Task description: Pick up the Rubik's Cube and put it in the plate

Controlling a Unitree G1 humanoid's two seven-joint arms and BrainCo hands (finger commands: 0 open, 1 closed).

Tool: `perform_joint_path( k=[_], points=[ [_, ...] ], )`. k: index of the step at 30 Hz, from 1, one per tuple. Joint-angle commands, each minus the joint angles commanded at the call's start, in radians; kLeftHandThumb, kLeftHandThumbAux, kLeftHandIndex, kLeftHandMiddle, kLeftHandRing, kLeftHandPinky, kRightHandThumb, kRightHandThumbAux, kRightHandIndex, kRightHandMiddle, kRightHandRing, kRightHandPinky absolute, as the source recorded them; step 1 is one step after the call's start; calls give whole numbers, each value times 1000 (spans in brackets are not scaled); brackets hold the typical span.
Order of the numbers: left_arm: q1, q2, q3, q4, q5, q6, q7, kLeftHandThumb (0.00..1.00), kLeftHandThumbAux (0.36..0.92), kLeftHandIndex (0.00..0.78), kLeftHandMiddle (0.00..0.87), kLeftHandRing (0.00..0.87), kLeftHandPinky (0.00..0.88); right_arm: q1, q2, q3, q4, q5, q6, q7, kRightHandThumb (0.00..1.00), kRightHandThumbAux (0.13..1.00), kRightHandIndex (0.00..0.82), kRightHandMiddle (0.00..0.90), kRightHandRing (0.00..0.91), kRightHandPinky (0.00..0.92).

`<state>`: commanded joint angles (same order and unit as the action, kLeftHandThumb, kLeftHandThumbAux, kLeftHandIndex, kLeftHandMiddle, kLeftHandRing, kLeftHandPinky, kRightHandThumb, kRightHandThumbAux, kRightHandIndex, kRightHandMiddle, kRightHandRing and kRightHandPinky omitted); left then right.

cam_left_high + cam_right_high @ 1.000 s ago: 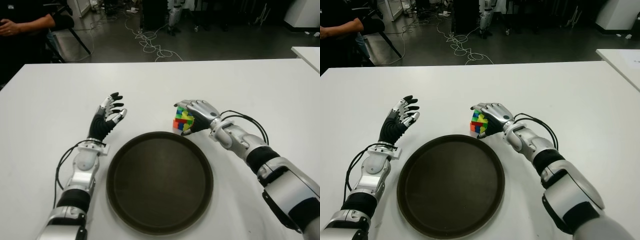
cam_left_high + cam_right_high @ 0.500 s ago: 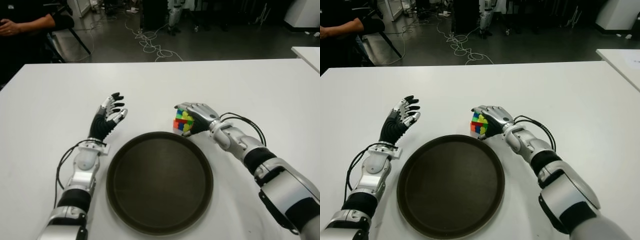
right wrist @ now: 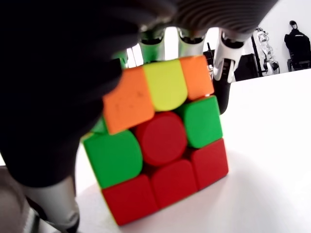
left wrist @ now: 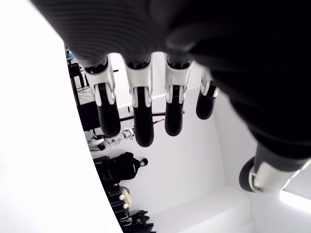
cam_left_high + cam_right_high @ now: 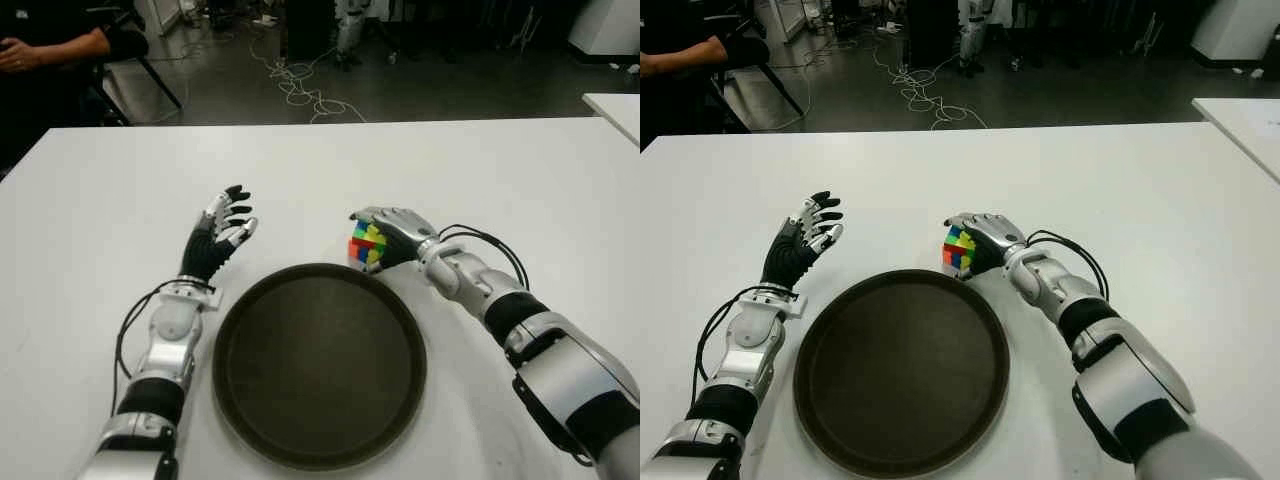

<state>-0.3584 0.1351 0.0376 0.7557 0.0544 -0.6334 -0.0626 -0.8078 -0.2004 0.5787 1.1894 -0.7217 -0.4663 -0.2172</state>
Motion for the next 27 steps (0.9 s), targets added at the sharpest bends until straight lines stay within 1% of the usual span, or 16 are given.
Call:
perform_joint_path(
  k=[3, 10, 15, 20, 22, 24, 27],
  points=[
    [1, 0, 0, -2, 1, 2, 1, 177, 568, 139, 193, 213, 225, -1, 0, 0, 6, 0, -5, 0, 0, 776, 212, 250, 276, 306],
    [1, 2, 0, -2, 5, 4, 5, 176, 551, 140, 190, 205, 204, -2, 2, -3, 12, 7, -12, 2, 0, 780, 220, 256, 281, 316],
    [1, -1, 2, -1, 3, 0, 6, 178, 554, 141, 195, 205, 196, -4, 2, -1, 15, 7, -15, 1, 0, 780, 220, 258, 279, 308],
    [2, -4, 4, -4, 0, -2, 8, 172, 550, 141, 203, 223, 235, -4, -2, 11, 15, -9, -18, -36, 0, 802, 209, 256, 272, 303],
    [3, -5, 4, -5, 1, -4, 12, 178, 558, 145, 206, 224, 220, -3, -4, 17, 14, -18, -14, -62, 11, 817, 202, 262, 283, 324],
    [3, -6, 5, -5, 0, -3, 11, 183, 562, 147, 207, 223, 214, -2, -4, 22, 15, -23, -10, -83, 43, 826, 200, 271, 296, 342],
    [4, -8, 5, -7, -3, -3, 8, 187, 564, 147, 208, 222, 211, -2, -4, 25, 17, -28, -5, -109, 131, 844, 206, 293, 321, 368]
  ],
)
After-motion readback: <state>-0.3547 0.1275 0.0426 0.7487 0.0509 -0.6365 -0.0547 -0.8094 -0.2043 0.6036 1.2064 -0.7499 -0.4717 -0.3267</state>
